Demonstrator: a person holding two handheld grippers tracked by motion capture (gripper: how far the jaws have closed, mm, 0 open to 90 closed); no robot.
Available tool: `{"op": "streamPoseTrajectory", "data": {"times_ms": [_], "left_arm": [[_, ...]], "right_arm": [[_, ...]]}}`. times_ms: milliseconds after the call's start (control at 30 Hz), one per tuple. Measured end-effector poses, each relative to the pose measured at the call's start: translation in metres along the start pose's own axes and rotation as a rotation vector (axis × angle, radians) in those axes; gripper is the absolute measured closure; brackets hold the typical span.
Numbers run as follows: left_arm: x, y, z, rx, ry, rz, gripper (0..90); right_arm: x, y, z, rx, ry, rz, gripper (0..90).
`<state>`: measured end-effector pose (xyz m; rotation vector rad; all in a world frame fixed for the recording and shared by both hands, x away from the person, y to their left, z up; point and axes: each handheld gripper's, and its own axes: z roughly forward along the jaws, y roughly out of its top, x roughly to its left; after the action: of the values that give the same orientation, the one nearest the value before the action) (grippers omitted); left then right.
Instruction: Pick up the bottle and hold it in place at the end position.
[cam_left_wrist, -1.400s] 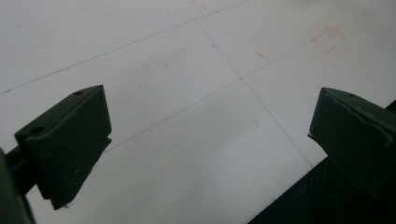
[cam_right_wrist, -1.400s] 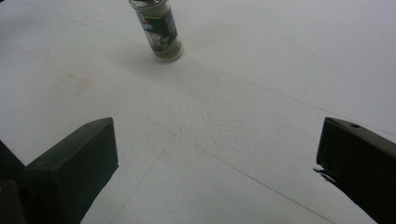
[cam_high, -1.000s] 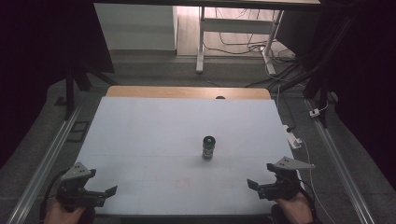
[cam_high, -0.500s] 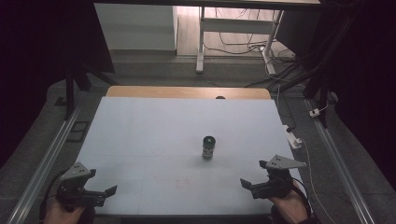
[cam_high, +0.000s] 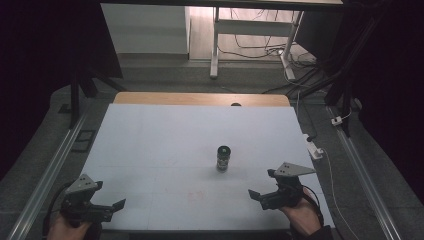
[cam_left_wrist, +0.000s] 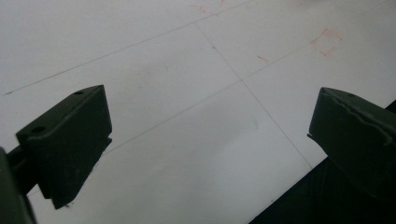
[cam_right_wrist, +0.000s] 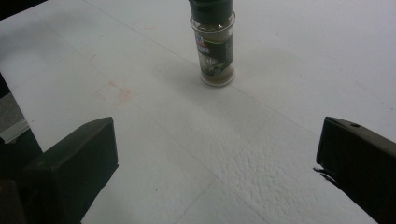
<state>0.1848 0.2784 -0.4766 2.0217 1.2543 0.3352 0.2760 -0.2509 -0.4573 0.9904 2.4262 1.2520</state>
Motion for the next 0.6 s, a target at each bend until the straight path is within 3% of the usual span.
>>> {"op": "streamPoseTrajectory", "data": {"times_ms": [233,600], "left_arm": [[-0.001,0.0,0.0,0.003,0.004,0.007,0.3],[-0.001,0.0,0.001,0.004,0.004,0.007,0.3]], "right_arm": [[0.0,0.008,0.017,0.024,0.009,-0.022,0.0],[-0.003,0.021,0.038,0.029,0.03,0.0,0.0]]}}
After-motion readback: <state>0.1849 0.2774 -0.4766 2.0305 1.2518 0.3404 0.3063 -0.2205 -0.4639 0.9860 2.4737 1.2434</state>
